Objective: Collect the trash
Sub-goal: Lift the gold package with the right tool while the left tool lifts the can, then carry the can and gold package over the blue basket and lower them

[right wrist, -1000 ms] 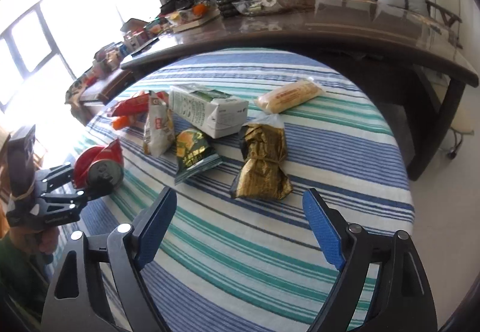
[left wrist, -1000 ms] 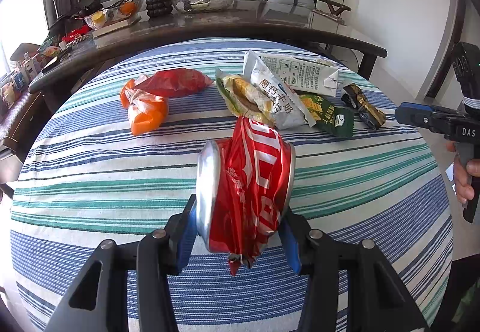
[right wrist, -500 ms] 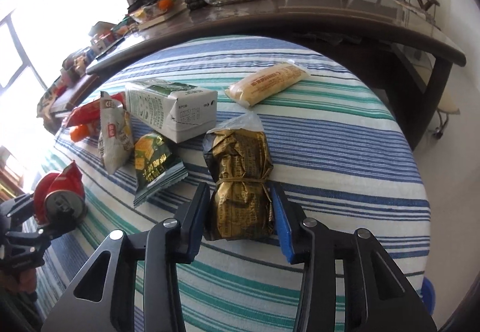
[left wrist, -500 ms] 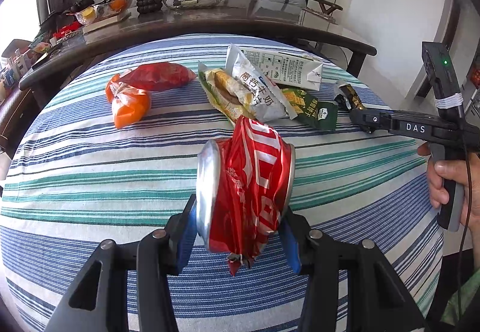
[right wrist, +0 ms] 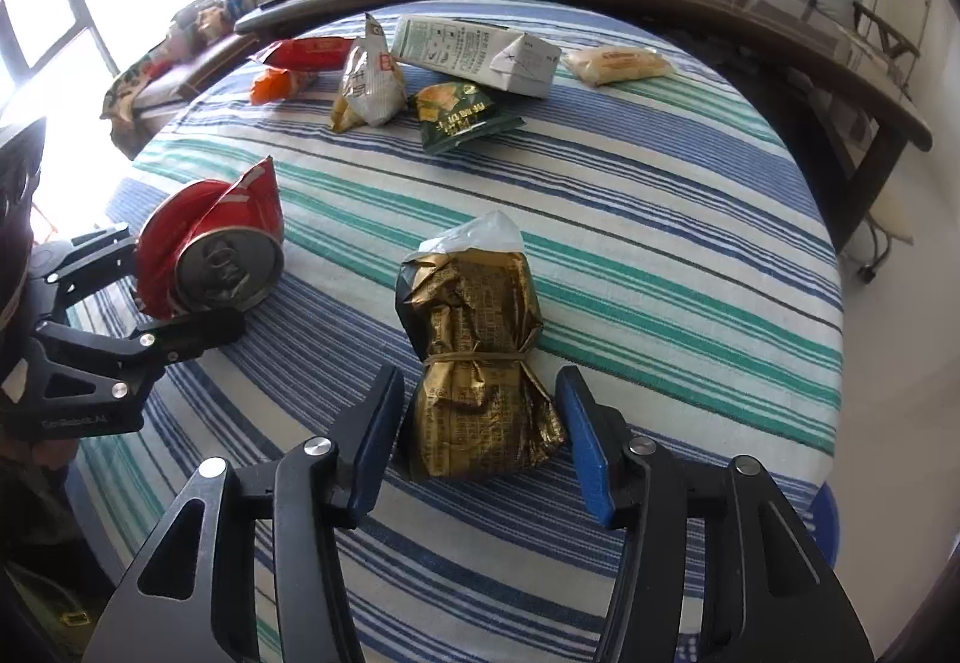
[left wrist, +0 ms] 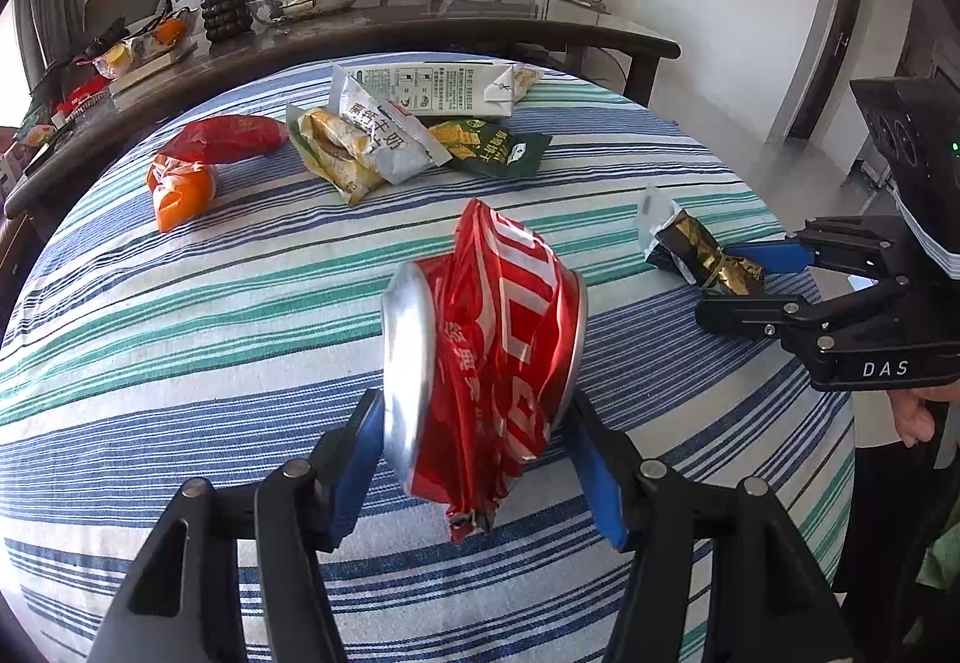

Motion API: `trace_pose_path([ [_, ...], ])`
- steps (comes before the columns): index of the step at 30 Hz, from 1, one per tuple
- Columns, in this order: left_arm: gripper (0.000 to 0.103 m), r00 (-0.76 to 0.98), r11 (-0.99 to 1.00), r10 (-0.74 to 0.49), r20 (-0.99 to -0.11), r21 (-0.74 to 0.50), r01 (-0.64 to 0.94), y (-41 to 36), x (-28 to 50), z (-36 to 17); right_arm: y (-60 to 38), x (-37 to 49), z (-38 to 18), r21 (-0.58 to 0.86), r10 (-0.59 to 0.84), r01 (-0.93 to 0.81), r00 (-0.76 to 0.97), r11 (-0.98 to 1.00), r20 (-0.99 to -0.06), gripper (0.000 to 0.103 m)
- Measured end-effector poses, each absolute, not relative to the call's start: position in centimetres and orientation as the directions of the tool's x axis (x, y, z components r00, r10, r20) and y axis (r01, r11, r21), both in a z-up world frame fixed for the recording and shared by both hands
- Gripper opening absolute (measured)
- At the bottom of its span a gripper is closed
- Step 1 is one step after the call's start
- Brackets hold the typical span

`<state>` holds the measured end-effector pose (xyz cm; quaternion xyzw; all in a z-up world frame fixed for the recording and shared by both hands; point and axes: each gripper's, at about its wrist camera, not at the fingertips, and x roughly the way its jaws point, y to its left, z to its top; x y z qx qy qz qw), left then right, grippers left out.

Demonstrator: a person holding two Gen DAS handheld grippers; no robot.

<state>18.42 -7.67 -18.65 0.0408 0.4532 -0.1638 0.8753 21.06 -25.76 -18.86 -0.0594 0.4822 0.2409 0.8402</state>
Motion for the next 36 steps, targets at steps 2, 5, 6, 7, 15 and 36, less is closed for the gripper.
trace_pose_path([
  [2, 0.061, 0.533, 0.943, -0.256, -0.807, -0.089, 0.319, -7.6, 18.5, -18.5, -25.8, 21.0, -18.8, 0.123, 0.344, -0.469, 0.421, 0.875, -0.840, 0.066],
  [5, 0.061, 0.530, 0.945, -0.268, -0.804, -0.113, 0.307, -7.2, 18.6, -18.3, -25.5, 21.2, -18.4, 0.117, 0.348, -0.482, 0.425, 0.868, -0.835, 0.069],
  [6, 0.061, 0.529, 0.946, -0.269, -0.805, -0.117, 0.303, -7.1, 18.7, -18.2, -25.4, 21.3, -18.3, 0.118, 0.351, -0.483, 0.426, 0.868, -0.834, 0.069],
  [7, 0.061, 0.531, 0.947, -0.267, -0.804, -0.118, 0.298, -7.0, 18.7, -18.1, -25.2, 21.5, -18.2, 0.121, 0.354, -0.483, 0.427, 0.867, -0.832, 0.069],
  [15, 0.061, 0.554, 0.951, -0.258, -0.792, -0.107, 0.290, -6.7, 19.0, -17.5, -23.8, 22.4, -18.4, 0.118, 0.349, -0.482, 0.424, 0.868, -0.835, 0.069],
  [36, 0.047, 0.566, 0.919, -0.351, -0.746, -0.158, 0.362, -9.6, 17.6, -15.5, -28.9, 21.2, -16.9, 0.266, 0.414, -0.355, 0.455, 0.896, -0.788, 0.044],
])
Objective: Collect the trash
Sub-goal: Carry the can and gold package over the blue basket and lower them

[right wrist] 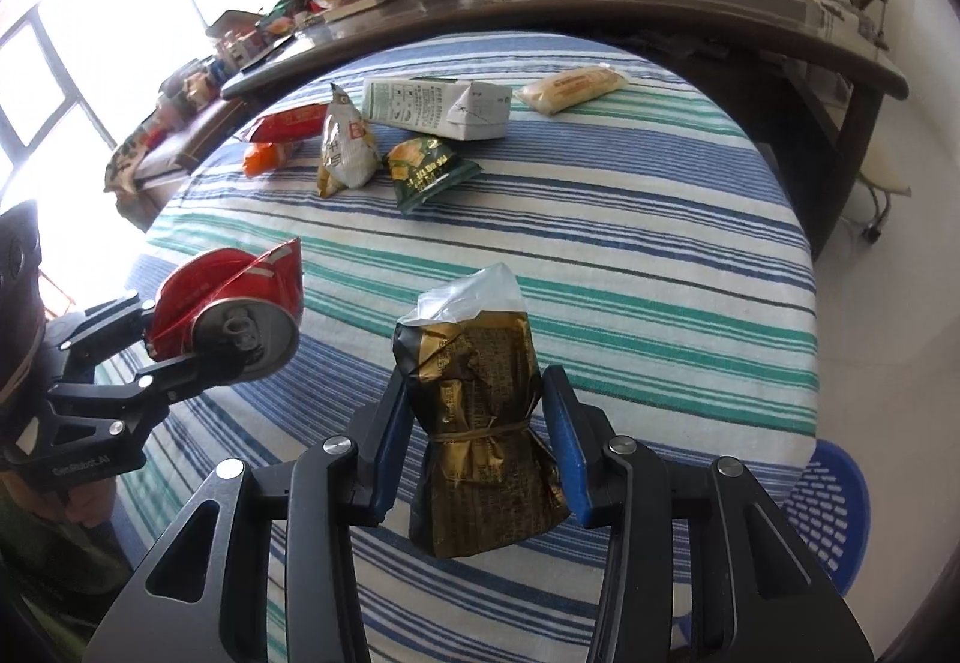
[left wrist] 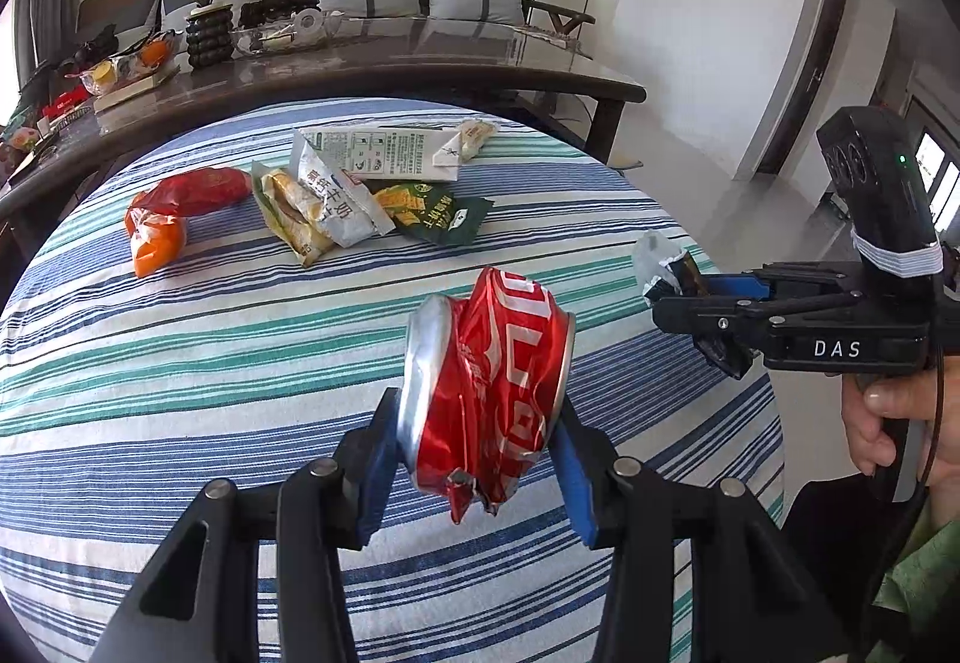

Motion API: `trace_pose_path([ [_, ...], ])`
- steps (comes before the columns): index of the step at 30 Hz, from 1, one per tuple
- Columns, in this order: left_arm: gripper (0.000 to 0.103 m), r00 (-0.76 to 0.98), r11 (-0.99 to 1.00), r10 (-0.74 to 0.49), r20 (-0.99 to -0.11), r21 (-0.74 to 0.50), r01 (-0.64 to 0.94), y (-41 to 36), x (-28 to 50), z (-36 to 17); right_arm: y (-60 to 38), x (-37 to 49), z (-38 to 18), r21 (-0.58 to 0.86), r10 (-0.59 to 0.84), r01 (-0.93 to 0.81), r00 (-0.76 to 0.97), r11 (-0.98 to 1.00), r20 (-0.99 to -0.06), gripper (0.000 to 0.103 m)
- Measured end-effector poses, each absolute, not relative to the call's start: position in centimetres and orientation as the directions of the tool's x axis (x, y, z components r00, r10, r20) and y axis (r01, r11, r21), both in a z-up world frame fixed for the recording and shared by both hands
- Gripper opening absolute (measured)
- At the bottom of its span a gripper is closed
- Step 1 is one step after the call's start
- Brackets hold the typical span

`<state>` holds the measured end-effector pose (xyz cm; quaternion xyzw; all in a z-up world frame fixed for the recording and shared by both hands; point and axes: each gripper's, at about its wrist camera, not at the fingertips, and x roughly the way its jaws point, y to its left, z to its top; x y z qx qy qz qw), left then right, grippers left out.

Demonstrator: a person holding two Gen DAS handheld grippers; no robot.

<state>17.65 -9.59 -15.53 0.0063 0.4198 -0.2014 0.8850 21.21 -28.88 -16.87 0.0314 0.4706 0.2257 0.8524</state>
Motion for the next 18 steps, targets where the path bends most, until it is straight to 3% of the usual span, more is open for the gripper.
trace_pose_path([
  [7, 0.047, 0.530, 0.873, -0.436, -0.727, -0.199, 0.445, -15.9, 15.8, -14.0, -36.1, 19.6, -15.8, 0.303, 0.373, -0.218, 0.533, 0.928, -0.760, 0.044],
  [18, 0.047, 0.401, 0.761, -0.562, -0.724, -0.261, 0.594, -29.7, 15.1, -12.8, -51.1, 15.2, -16.8, 0.230, 0.111, 0.121, 0.609, 0.966, -0.786, 0.044],
])
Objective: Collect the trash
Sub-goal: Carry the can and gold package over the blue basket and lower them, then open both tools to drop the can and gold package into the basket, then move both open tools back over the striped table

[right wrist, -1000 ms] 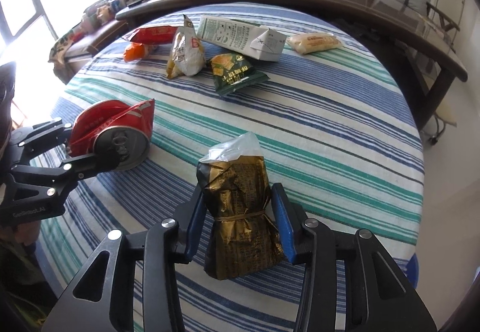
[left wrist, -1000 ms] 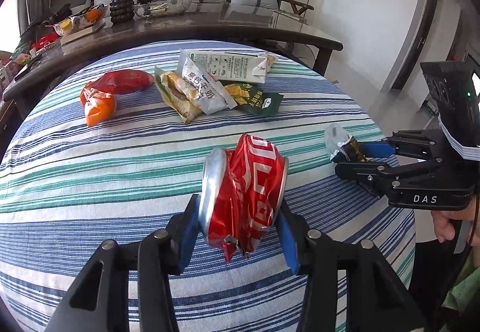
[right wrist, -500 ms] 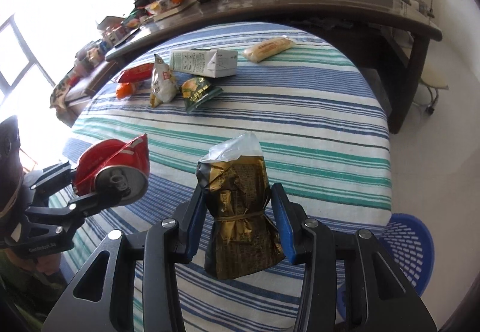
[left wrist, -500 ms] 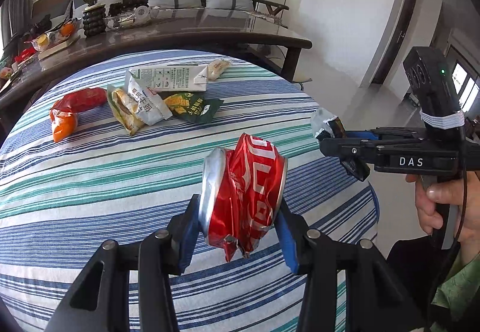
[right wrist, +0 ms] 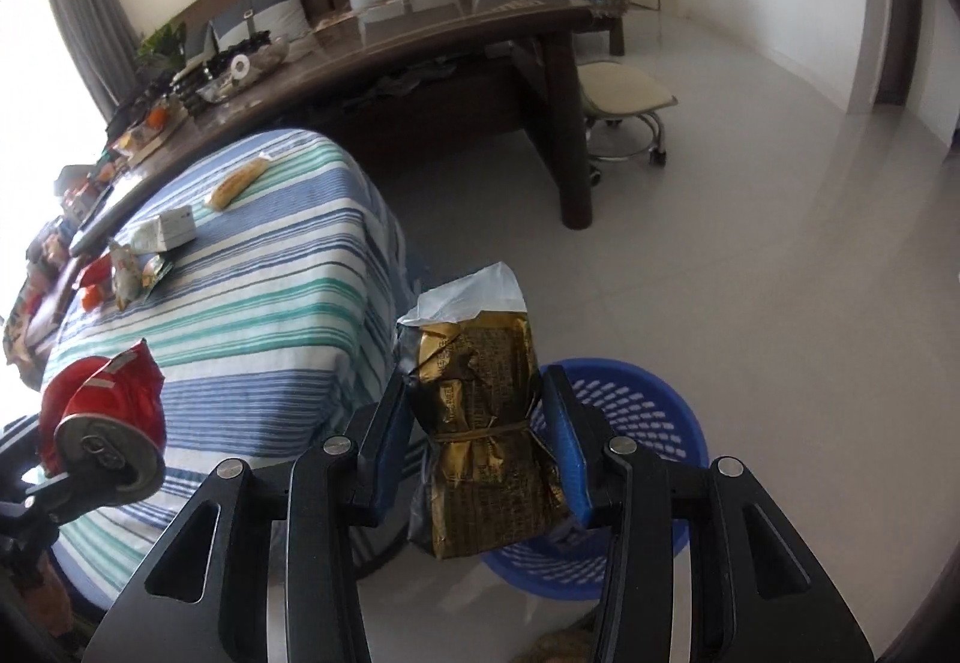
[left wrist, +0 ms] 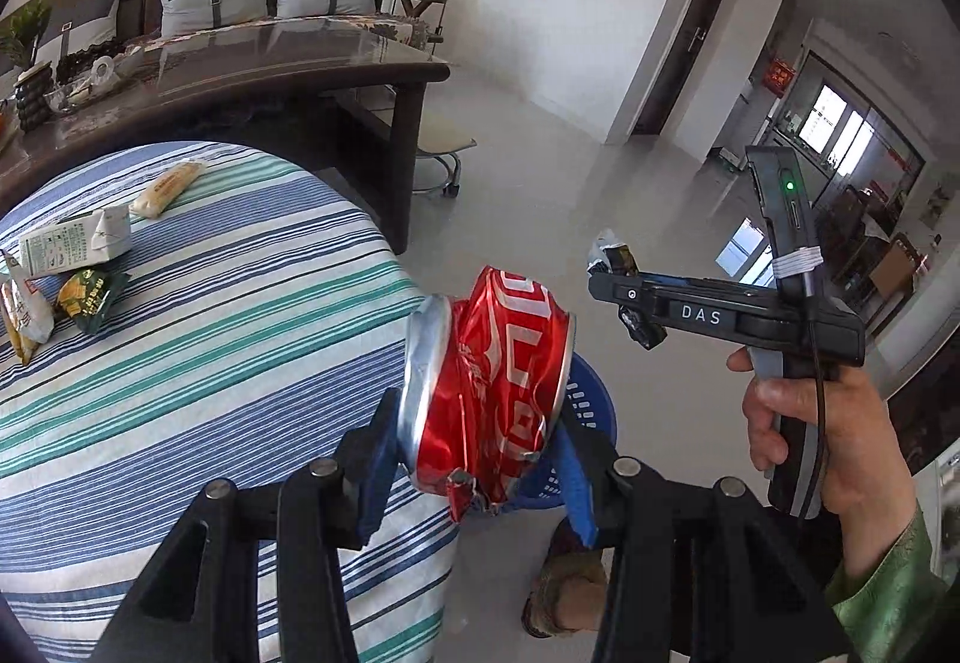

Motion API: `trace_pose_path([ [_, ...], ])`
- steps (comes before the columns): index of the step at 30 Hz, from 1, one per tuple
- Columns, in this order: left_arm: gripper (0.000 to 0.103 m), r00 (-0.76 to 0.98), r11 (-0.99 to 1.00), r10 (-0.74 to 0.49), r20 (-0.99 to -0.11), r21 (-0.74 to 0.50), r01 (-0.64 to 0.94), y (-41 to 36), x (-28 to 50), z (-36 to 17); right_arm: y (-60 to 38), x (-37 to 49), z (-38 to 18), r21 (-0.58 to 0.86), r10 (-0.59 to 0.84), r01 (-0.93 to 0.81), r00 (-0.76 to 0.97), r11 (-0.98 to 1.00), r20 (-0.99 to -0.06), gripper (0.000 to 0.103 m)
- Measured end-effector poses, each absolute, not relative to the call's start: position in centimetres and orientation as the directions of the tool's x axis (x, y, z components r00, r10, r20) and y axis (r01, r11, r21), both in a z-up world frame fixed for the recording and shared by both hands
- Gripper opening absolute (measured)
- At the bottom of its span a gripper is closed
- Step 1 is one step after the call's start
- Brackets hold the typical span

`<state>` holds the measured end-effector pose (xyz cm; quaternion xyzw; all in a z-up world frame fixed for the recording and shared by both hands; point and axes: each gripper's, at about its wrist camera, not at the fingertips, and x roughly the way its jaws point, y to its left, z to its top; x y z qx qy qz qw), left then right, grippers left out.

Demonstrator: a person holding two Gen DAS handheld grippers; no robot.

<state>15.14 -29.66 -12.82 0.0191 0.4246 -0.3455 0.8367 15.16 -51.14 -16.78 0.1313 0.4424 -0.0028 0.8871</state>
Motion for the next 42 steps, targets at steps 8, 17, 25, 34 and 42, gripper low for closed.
trace_pose_path([
  [8, 0.048, 0.324, 0.709, -0.578, -0.749, -0.265, 0.653, -38.2, 16.2, -15.7, -56.8, 13.2, -19.7, 0.265, 0.089, 0.250, 0.550, 0.931, -0.831, 0.044],
  [17, 0.048, 0.274, 0.704, -0.542, -0.794, -0.251, 0.665, -42.7, 17.7, -19.8, -59.5, 12.5, -20.5, 0.310, 0.098, 0.314, 0.543, 0.897, -0.834, 0.045],
  [25, 0.064, 0.244, 0.678, -0.554, -0.796, -0.262, 0.686, -45.3, 18.7, -22.7, -61.1, 12.9, -21.4, 0.387, 0.144, 0.346, 0.558, 0.855, -0.817, 0.048],
  [34, 0.066, 0.284, 0.721, -0.532, -0.798, -0.252, 0.645, -44.7, 20.2, -22.0, -61.5, 13.5, -20.0, 0.413, 0.128, 0.353, 0.610, 0.840, -0.782, 0.071],
  [42, 0.068, 0.362, 0.737, -0.546, -0.756, -0.228, 0.637, -39.6, 16.8, -16.8, -58.1, 14.2, -16.5, 0.248, -0.007, 0.297, 0.654, 0.922, -0.756, 0.096],
])
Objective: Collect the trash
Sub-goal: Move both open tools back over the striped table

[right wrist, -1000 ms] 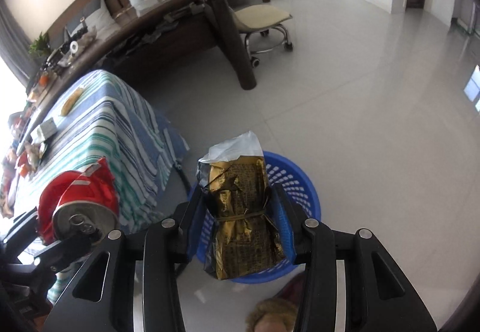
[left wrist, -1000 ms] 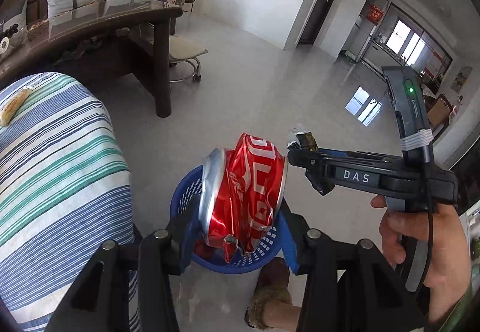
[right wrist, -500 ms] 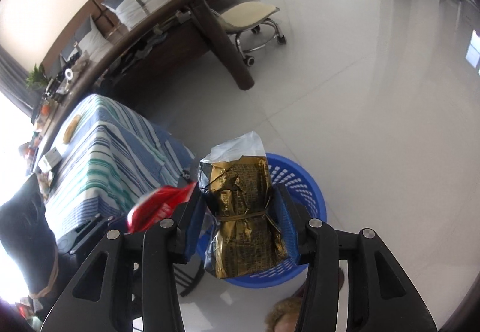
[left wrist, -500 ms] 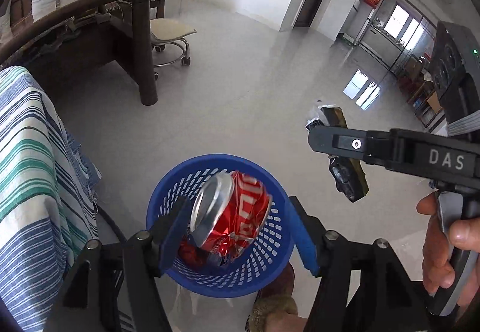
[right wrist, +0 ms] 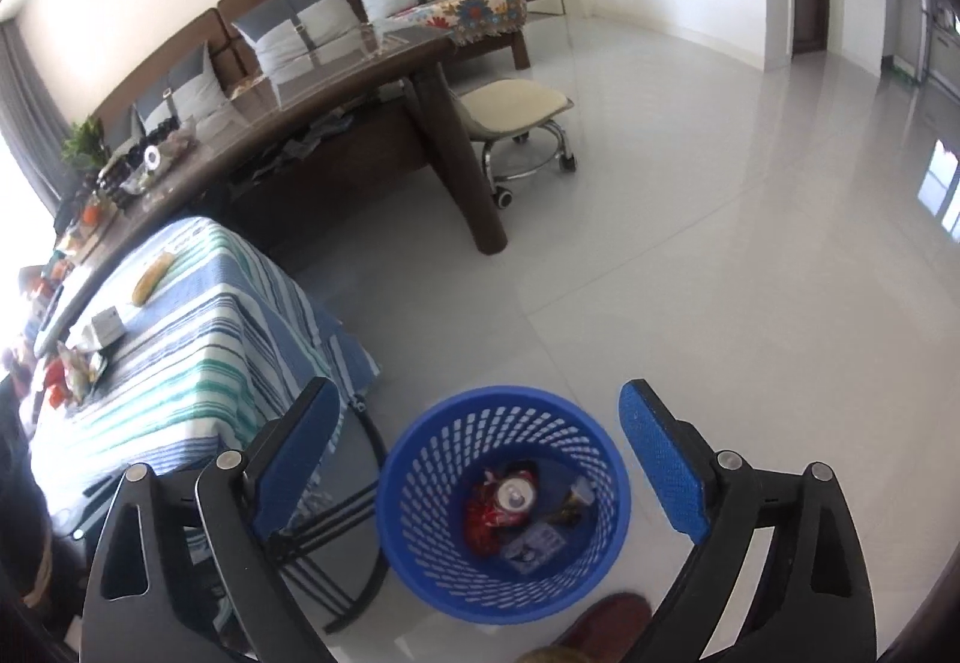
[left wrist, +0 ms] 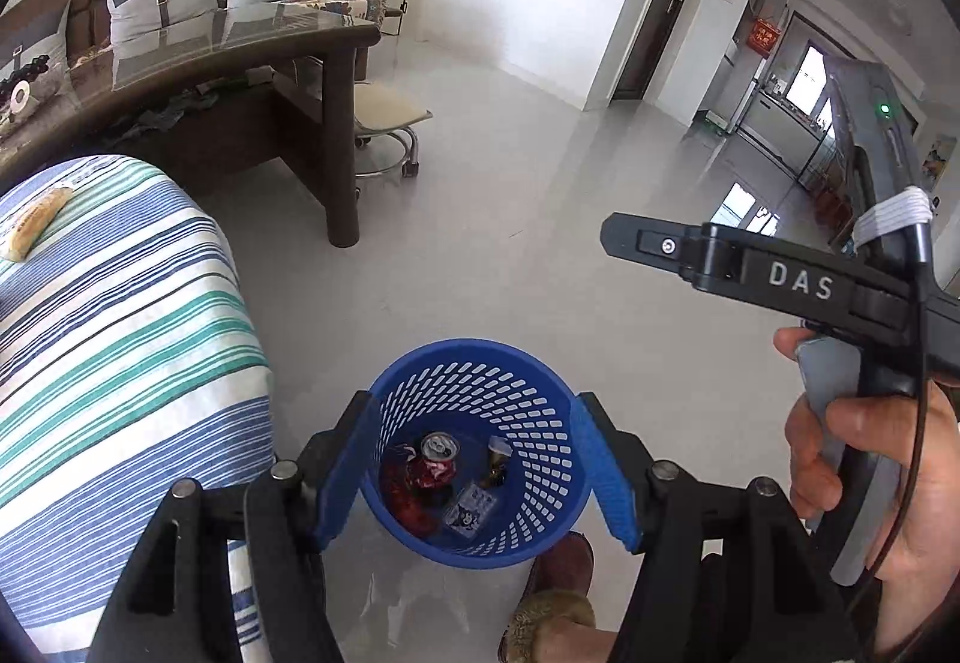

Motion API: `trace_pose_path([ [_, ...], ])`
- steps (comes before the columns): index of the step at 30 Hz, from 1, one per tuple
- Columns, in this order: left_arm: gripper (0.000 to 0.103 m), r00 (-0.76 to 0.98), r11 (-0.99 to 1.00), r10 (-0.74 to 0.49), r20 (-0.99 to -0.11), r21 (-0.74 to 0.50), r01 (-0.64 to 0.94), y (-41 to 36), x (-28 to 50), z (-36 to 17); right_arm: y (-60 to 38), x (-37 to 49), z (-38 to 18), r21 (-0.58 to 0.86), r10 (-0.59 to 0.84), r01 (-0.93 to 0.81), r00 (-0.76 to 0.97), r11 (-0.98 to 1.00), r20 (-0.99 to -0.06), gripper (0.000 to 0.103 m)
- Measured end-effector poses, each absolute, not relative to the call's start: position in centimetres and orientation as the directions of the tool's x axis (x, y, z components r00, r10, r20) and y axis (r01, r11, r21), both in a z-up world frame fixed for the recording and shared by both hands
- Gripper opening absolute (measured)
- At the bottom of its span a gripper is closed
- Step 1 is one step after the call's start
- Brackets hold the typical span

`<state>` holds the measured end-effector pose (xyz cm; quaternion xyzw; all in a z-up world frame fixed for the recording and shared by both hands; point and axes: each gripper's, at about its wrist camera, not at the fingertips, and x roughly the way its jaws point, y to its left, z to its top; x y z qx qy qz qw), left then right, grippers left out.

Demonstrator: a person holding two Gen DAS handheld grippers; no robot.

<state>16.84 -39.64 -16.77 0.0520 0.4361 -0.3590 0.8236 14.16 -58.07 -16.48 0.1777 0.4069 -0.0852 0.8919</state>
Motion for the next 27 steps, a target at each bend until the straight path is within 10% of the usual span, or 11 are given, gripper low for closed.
trace_pose_path([
  [27, 0.068, 0.582, 0.992, -0.101, -0.807, -0.037, 0.121, -4.1, 17.3, -18.4, -23.3, 17.4, -18.2, 0.040, 0.247, -0.345, 0.581, 0.938, -0.776, 0.099],
])
